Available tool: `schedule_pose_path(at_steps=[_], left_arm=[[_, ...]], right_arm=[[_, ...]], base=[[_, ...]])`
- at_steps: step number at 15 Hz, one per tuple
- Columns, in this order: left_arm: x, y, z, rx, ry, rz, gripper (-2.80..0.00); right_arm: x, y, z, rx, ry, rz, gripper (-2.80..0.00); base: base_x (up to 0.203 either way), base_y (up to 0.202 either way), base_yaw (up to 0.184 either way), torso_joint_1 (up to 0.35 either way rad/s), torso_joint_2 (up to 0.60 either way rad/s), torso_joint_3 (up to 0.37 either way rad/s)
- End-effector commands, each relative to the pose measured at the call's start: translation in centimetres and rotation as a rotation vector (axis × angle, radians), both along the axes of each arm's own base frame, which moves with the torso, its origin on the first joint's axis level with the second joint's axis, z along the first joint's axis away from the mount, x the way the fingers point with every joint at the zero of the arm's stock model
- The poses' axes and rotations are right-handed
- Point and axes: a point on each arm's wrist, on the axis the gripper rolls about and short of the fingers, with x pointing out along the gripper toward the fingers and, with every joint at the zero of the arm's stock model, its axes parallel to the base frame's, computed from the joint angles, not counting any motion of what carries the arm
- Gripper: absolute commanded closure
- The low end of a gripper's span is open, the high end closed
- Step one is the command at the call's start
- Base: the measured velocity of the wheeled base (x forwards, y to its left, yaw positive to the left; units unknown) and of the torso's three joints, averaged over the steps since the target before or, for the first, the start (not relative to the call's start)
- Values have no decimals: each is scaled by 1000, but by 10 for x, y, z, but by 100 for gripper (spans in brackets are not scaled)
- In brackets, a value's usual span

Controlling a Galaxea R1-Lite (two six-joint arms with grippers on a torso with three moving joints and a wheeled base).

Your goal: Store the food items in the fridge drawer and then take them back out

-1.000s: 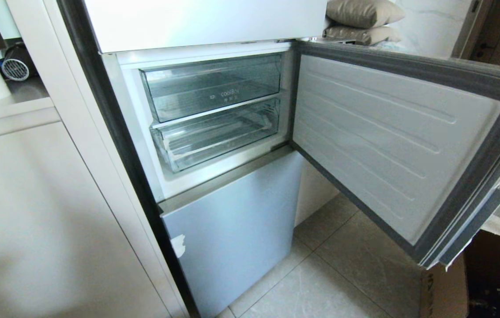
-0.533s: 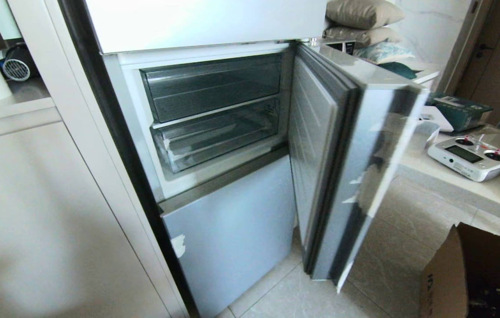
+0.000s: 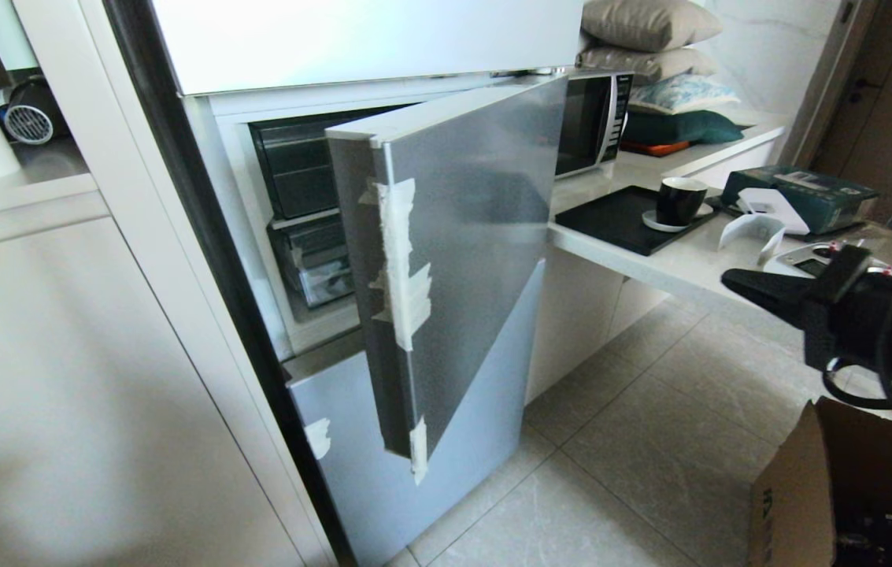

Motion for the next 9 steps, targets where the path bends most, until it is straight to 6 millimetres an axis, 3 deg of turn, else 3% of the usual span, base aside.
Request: schedule_pose_path(at_steps=[1,4,9], left_arm=[[0,0,0,0,0,0,0],[0,0,0,0,0,0,0],[0,0,0,0,0,0,0]], right_arm=[[35,47,-31,-216,28,48,0],[69,95,-37,-326,-94,127,0],[127,136,-48,-345,-251,140,0]], base=[[0,0,0,0,0,0],[0,0,0,0,0,0],[0,0,0,0,0,0]])
